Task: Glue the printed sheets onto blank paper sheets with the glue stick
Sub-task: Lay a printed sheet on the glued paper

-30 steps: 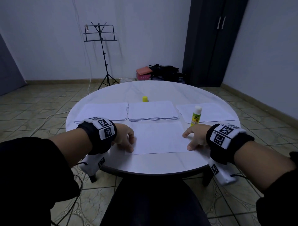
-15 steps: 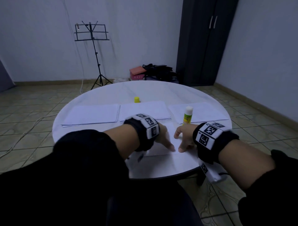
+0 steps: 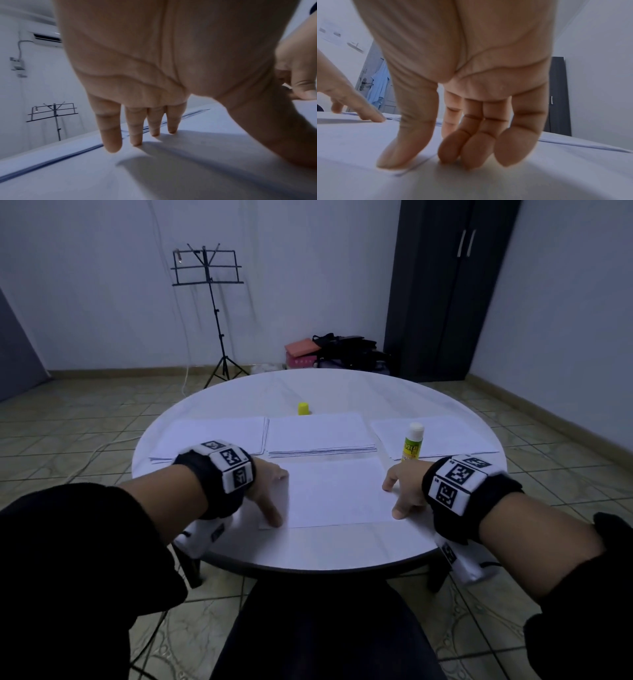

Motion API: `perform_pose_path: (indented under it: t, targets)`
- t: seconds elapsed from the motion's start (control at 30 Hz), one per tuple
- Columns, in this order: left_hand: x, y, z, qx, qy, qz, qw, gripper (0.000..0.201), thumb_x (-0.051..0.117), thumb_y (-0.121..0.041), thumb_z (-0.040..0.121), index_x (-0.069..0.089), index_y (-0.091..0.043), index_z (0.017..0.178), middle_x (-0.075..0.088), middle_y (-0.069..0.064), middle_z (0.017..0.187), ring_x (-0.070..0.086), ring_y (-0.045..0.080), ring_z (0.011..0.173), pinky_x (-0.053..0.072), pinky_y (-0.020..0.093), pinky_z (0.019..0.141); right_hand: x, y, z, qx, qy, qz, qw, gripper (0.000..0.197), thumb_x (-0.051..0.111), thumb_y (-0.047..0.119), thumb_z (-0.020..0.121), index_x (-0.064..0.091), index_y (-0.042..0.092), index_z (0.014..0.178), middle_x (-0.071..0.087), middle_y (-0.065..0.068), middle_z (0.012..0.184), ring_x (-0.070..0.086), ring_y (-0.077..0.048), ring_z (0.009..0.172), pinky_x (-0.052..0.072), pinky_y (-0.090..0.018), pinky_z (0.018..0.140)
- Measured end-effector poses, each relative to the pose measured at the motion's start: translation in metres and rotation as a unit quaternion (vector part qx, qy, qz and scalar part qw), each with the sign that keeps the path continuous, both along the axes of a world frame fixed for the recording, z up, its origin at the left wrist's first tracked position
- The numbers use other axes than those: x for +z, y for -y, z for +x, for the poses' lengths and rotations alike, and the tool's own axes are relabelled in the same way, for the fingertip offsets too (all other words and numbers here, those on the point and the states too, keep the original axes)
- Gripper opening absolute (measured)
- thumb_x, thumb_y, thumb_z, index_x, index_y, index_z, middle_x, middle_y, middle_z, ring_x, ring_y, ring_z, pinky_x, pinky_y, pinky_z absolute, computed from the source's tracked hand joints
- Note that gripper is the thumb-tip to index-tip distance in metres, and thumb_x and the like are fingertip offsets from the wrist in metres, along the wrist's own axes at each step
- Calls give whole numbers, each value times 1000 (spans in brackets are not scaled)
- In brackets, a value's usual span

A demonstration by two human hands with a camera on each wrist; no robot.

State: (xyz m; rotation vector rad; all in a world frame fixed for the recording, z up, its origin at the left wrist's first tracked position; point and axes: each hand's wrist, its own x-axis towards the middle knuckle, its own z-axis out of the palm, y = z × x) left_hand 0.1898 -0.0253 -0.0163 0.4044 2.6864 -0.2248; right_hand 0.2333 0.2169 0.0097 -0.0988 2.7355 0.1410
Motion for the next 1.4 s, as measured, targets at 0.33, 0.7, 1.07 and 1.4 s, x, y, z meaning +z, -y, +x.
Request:
perform_pose_path:
  t: [0.33,0.7,1.07,1.4]
  targets:
    - [-2,15,2,-8,6,-12,1000,101,73,-67,64,29,-22,143,35,-5,145,38,23,132,32,41,108,-5,45,9,84,-17,59,995,40,57,6,86,55,7,126,55,-12,130,57,-24,112,47,-29,89]
    - [0,35,10,15,4,-1,1000,120,81,-54,62,5,-30,152,27,0,151,25,22,141,28,40,110,-12,143,-17,172,67,-109,977,68,76,22,77,45,22,138,46,-1,138,46,-22,125,32,-23,80]
    - [-1,38,1,-8,17,3,1000,116,82,-59,58,17,-27,148,22,-6,153,23,19,141,25,38,113,-6,36,-22,105,74,6,992,105,81,42,68,17,29,150,18,1,155,21,-21,142,22,-35,115]
    - [6,35,4,38,38,-30,998,137,86,-55,52,-6,-31,150,16,3,156,21,22,144,23,42,115,-8,12,-17,84,81,14,993,118,87,40,57,15,26,149,28,5,151,31,-21,137,31,-37,111]
